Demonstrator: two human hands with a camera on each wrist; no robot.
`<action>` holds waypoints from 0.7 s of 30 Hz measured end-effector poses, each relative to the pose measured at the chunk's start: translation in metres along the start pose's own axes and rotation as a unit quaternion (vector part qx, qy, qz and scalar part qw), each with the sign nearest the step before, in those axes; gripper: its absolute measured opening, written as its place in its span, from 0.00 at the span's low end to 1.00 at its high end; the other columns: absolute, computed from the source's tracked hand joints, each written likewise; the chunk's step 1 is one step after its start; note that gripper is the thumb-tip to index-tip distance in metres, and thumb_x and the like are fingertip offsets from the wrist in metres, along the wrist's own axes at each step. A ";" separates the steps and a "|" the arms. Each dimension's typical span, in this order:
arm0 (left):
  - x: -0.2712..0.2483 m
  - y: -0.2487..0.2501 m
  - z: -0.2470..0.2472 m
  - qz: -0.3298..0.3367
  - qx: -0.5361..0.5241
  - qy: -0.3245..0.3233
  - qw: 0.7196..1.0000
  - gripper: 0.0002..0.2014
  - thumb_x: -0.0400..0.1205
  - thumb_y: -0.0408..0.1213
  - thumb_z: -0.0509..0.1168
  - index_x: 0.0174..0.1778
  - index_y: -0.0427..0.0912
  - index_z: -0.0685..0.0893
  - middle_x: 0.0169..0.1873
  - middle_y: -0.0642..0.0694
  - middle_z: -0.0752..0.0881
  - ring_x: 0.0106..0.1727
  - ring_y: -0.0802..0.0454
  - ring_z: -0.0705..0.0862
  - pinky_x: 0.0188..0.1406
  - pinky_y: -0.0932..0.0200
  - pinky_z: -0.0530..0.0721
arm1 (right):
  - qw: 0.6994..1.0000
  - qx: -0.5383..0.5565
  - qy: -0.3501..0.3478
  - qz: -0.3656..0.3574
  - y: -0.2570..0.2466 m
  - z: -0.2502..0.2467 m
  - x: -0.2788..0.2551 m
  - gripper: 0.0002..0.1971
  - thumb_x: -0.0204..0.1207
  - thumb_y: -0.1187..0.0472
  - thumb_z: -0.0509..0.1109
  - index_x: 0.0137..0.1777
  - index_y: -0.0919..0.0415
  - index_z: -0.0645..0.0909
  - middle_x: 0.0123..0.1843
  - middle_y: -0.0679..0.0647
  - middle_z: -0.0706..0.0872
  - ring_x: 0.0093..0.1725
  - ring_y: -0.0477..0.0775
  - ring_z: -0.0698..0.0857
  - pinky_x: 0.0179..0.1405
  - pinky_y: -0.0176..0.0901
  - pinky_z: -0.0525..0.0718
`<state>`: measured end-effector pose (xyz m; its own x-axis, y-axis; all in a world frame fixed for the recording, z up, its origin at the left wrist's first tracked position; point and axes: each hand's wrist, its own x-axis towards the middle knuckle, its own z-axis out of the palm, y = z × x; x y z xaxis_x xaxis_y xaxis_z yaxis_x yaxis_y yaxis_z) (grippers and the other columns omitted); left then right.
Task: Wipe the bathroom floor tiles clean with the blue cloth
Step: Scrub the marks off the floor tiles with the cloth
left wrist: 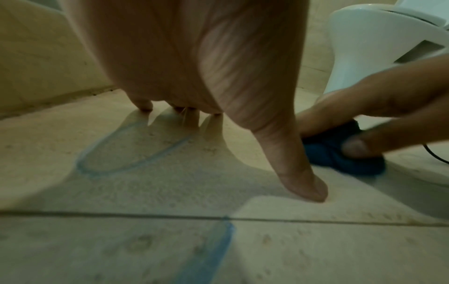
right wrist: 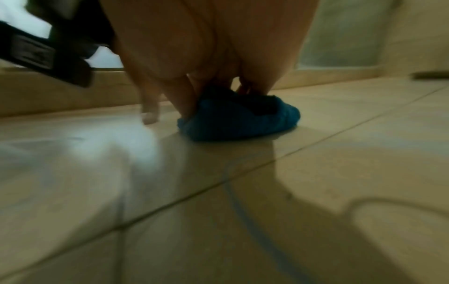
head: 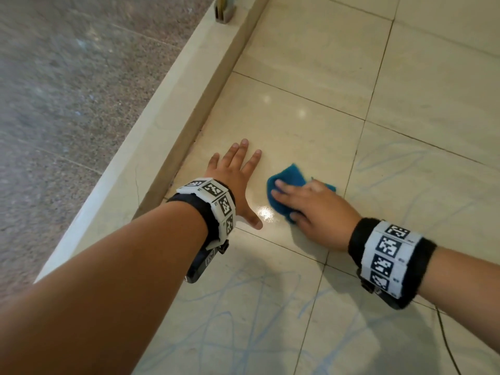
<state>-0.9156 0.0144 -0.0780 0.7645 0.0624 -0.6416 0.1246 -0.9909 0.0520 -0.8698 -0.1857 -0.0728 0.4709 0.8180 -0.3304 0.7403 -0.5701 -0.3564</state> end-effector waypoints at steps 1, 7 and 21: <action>-0.001 0.000 0.000 0.000 0.000 0.001 1.000 0.73 0.58 0.73 0.73 0.81 0.49 0.25 0.80 0.42 0.25 0.83 0.45 0.30 0.83 0.39 0.41 | 0.999 -0.001 -0.011 -0.034 0.002 0.002 0.002 0.27 0.82 0.58 0.60 0.79 0.41 0.61 0.82 0.35 0.57 0.66 0.54 0.69 0.71 0.47 0.67; 0.000 -0.002 0.001 0.004 -0.011 -0.002 1.000 0.74 0.58 0.73 0.74 0.80 0.50 0.24 0.80 0.44 0.23 0.83 0.45 0.29 0.83 0.39 0.40 | 0.969 0.075 0.107 0.209 0.074 -0.019 0.039 0.25 0.83 0.57 0.61 0.79 0.45 0.64 0.82 0.43 0.61 0.74 0.62 0.68 0.77 0.43 0.58; 0.000 -0.004 0.003 0.006 -0.017 0.010 1.000 0.73 0.57 0.74 0.73 0.80 0.52 0.25 0.80 0.45 0.23 0.83 0.46 0.29 0.83 0.40 0.39 | 0.983 0.007 0.065 0.174 0.034 -0.013 0.032 0.26 0.84 0.55 0.57 0.80 0.43 0.58 0.83 0.41 0.57 0.68 0.59 0.69 0.67 0.40 0.64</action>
<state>-0.9181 0.0181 -0.0802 0.7787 0.0526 -0.6251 0.1358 -0.9870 0.0860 -0.8234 -0.1783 -0.0842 0.7521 0.5760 -0.3203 0.5178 -0.8171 -0.2535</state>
